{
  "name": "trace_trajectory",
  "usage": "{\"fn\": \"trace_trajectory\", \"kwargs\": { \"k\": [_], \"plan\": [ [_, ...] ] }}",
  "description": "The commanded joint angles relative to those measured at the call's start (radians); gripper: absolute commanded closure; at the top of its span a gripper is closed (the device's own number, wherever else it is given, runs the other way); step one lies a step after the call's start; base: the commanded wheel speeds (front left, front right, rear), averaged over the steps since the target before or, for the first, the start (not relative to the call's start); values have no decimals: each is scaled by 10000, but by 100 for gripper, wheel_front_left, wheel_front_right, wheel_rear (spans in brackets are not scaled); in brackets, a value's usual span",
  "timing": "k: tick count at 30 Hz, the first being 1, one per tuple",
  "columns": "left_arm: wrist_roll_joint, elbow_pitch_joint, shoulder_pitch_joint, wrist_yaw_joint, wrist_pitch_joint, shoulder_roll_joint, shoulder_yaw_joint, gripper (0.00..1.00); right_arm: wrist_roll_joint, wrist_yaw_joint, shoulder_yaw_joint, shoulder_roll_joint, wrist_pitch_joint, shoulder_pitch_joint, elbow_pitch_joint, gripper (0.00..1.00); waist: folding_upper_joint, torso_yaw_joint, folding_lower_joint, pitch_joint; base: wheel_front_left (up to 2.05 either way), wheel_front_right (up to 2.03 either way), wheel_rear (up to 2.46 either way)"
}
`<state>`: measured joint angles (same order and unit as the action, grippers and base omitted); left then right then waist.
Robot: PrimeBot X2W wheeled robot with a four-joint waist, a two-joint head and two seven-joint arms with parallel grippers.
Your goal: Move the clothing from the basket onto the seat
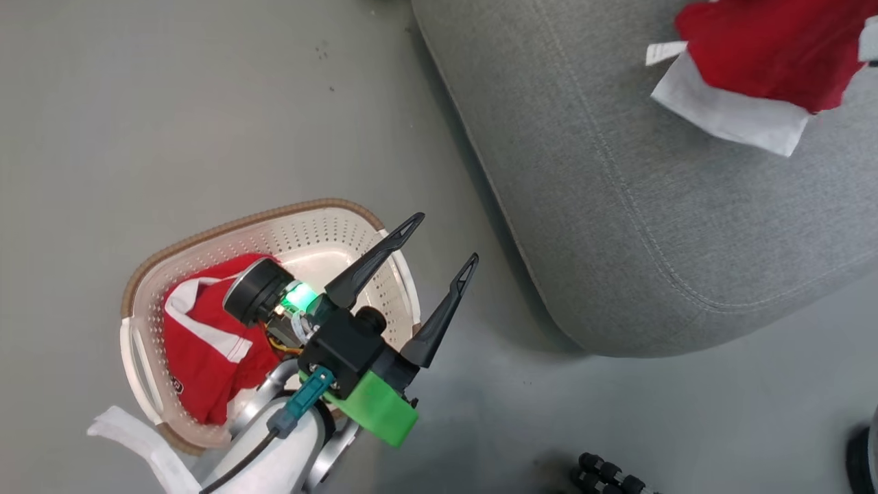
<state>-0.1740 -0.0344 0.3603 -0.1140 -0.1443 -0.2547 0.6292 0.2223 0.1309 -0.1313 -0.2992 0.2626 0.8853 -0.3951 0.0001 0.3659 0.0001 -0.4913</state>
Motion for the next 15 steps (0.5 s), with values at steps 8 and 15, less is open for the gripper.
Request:
{"fn": "trace_trajectory", "kwargs": {
  "k": [8,15],
  "plan": [
    [40,438,744,-47,-377,221,254,0,243,-3,-788,-55,32,-232,-1978,0,-1,-1038,-1,-1248,0,0,0],
    [-25,816,848,95,-627,304,195,0,183,-3,-1128,370,32,-1308,-2308,0,-1,-1073,-1,-1061,0,0,0]
  ]
}}
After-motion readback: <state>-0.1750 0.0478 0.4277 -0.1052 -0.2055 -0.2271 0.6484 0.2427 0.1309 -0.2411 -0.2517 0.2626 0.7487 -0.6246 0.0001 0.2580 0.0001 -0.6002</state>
